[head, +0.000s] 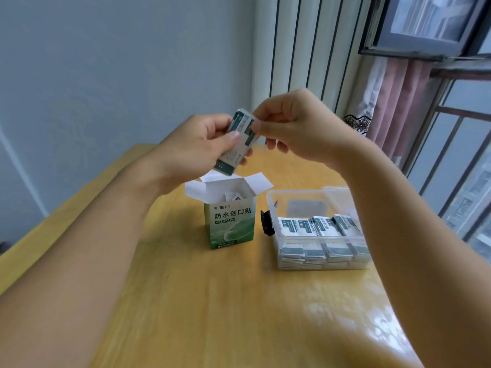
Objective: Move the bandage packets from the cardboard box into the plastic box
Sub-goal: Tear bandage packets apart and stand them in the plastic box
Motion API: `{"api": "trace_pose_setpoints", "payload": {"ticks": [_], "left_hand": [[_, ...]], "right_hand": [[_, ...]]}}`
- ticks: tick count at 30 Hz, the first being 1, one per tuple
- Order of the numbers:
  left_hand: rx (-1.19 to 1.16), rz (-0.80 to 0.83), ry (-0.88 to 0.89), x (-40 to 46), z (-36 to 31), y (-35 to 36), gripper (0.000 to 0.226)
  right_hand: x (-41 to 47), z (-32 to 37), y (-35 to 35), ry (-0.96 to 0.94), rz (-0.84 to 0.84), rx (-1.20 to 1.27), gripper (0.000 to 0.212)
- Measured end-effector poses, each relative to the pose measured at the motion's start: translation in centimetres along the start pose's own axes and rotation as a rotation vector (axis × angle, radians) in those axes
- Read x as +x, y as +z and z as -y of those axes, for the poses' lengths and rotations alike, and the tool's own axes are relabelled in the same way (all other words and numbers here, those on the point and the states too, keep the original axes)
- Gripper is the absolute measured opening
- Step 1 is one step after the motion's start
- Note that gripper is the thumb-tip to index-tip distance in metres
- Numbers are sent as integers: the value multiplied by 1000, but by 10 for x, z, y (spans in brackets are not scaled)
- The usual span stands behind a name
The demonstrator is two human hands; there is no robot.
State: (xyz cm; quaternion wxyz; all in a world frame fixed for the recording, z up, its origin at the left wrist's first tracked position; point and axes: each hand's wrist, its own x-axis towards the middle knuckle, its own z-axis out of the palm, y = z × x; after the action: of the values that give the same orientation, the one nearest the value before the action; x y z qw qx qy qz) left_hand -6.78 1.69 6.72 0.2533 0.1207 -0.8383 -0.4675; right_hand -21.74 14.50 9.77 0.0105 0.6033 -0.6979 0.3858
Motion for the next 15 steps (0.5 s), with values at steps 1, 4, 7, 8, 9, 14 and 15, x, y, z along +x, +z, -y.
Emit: {"api": "trace_pose_setpoints", "payload": {"ticks": [1, 4, 7, 8, 9, 14, 15], "left_hand": [[-82, 1, -19, -2, -6, 8, 24], [-170, -25, -38, -7, -15, 34, 25], [-148, -18, -19, -9, -14, 53, 22], [-156, 4, -14, -10, -14, 58, 21], [-159, 26, -17, -11, -14, 61, 21], [-209, 41, -103, -13, -14, 77, 35], [-219, 41, -117, -13, -13, 79, 37]], "right_hand": [[-1, 2, -4, 2, -29, -24, 9], [-5, 9, -11, 10, -79, -134, 29], [-10, 13, -15, 2, -25, -312, 32], [-12, 13, -16, 3, -5, -357, 32], [-13, 13, -18, 5, 6, -382, 32], [-18, 6, -26, 73, 69, -319, 34], [-19, 6, -28, 70, 82, -320, 38]]}}
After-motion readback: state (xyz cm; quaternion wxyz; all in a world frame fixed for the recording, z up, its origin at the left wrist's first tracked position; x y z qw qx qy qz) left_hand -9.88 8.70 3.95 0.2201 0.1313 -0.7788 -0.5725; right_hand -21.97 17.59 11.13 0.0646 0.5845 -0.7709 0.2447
